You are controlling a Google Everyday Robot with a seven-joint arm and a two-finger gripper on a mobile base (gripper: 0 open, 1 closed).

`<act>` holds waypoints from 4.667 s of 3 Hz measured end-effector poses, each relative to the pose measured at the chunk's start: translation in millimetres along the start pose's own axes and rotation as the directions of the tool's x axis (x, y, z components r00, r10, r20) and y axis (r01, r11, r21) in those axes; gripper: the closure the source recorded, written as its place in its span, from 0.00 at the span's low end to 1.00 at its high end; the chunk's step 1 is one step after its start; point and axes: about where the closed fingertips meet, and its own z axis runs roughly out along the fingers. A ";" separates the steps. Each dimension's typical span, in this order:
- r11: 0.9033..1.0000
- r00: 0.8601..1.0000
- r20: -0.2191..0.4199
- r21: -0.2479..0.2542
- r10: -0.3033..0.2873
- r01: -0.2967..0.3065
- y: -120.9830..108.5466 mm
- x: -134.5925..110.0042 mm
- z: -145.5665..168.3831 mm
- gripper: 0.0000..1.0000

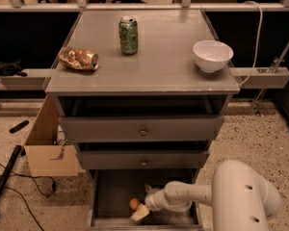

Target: Pick orange from bottom drawer and place on counter

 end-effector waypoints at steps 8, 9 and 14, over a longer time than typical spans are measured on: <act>1.000 0.999 0.050 0.004 0.017 -0.018 -9.9 -1.5 41.9 1.00; 1.000 0.999 0.050 0.004 0.016 -0.017 -9.3 -1.9 40.9 1.00; 0.998 0.994 0.110 0.055 -0.021 0.015 71.6 -64.3 -181.7 1.00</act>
Offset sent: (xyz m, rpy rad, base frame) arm 0.0156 0.0252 -0.0203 0.0530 -0.0110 -0.0296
